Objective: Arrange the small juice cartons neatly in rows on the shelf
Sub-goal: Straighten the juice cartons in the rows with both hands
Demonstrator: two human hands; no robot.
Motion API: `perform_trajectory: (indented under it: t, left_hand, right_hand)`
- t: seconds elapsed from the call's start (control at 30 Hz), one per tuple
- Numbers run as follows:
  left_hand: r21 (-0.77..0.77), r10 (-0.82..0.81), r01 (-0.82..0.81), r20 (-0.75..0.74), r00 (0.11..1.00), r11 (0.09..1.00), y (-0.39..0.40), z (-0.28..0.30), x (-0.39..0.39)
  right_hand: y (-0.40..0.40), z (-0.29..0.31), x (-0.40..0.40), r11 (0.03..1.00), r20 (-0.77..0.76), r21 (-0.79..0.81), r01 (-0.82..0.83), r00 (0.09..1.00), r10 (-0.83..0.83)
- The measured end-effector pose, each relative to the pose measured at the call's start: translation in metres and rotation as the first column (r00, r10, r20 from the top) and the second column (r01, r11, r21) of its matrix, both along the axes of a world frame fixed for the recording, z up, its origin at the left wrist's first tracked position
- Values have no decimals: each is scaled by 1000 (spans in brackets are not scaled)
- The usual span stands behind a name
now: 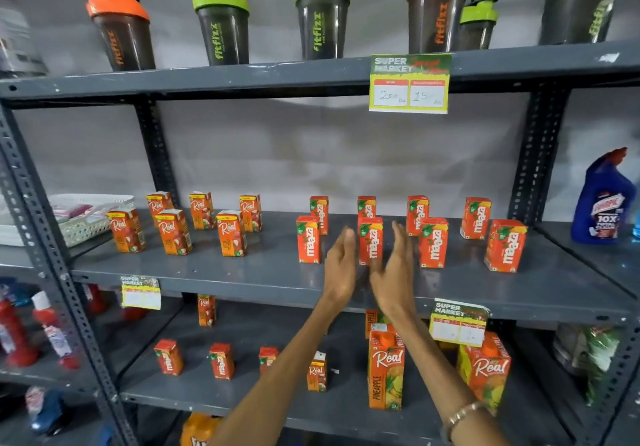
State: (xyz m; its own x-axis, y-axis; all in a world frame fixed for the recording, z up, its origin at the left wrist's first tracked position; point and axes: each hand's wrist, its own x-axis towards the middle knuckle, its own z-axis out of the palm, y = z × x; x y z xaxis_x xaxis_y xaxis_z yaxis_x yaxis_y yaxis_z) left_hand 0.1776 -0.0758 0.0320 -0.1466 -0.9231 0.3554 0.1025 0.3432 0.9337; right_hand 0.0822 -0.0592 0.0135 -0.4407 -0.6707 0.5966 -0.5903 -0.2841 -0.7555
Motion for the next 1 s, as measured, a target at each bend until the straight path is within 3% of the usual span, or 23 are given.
perform_trajectory:
  t: [0.1,0.23,0.47,0.57,0.67,0.83,0.93,1.0]
  left_hand:
    - [-98,50,-47,28,998,994,12,-21,39]
    - [-154,74,-61,80,994,986,9,-26,114]
    - [-225,207,-197,21,978,954,-33,-5,267]
    - [-254,296,-287,-3,955,924,-56,3,329]
    - [-187,339,-328,25,941,926,-86,4,371]
    - [-34,227,-225,63,972,974,-113,15,400]
    - [101,16,-17,6,1000,995,-142,10,406]
    - [142,-35,31,25,999,989,-162,-3,408]
  right_hand:
    - [15,-2,23,970,1,-237,-51,999,52]
    - [9,5,90,939,77,-252,-235,962,262]
    - [-37,14,240,885,223,-167,-435,858,463]
    - [-62,21,303,883,276,-120,-454,839,469]
    - [-86,27,351,877,273,20,-480,846,457]
    - [-111,45,394,863,303,206,-462,868,393]
    - [-125,43,410,851,351,198,-486,846,402]
    - [-129,36,419,843,336,180,-507,837,432]
